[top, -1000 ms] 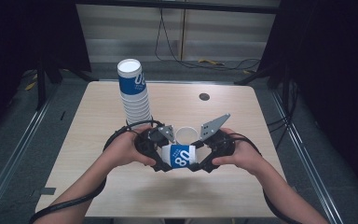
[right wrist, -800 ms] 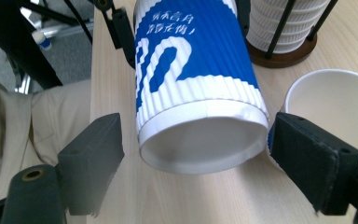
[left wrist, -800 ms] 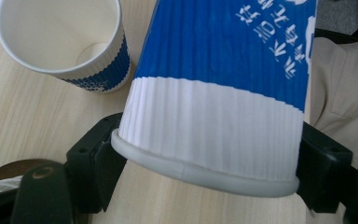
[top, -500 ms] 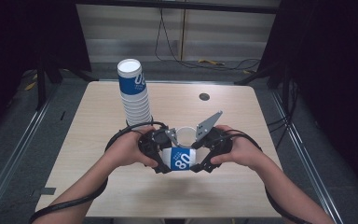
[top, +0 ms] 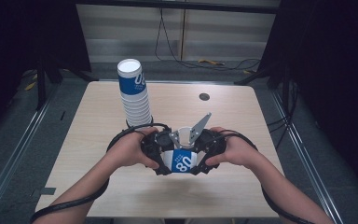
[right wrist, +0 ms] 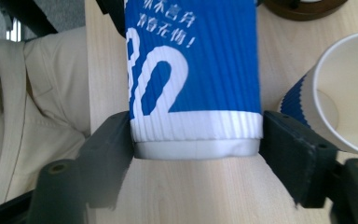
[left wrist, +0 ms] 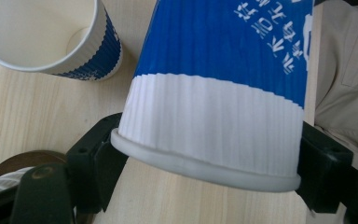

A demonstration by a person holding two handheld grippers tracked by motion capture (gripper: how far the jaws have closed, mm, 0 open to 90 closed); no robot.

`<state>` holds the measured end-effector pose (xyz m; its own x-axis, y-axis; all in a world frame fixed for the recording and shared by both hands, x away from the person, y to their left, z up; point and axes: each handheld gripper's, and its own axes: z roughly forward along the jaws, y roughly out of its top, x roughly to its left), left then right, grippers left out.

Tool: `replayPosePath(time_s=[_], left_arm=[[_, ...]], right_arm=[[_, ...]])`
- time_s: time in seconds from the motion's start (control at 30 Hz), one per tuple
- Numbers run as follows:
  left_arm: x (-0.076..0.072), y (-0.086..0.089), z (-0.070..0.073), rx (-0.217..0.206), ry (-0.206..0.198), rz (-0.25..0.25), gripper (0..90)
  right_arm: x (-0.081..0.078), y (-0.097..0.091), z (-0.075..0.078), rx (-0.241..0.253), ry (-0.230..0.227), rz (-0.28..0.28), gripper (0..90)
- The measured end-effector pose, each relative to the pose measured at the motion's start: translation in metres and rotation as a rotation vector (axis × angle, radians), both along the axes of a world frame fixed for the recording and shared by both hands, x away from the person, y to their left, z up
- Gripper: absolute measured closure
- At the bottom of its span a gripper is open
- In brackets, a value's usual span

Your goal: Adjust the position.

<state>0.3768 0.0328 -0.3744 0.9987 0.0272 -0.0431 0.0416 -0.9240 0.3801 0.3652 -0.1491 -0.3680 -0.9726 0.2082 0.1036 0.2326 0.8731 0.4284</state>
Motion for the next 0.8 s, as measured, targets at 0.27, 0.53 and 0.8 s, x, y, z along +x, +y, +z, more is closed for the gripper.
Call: replayPosePath(time_s=[0.27,0.53,0.8], left_arm=[[-0.0017,-0.0021,0.0024,-0.003,-0.017,-0.016,20.9],[-0.0014,-0.0032,0.0013,0.013,-0.018,-0.015,20.8],[0.0002,0.0013,0.0030,-0.024,-0.021,-0.022,17.6]], right_arm=[[-0.0025,0.0043,-0.0022,-0.029,0.013,0.018,29.4],[-0.0020,0.0066,-0.0035,-0.032,0.016,0.022,29.4],[-0.0029,0.0031,-0.0066,-0.002,-0.012,0.033,30.2]])
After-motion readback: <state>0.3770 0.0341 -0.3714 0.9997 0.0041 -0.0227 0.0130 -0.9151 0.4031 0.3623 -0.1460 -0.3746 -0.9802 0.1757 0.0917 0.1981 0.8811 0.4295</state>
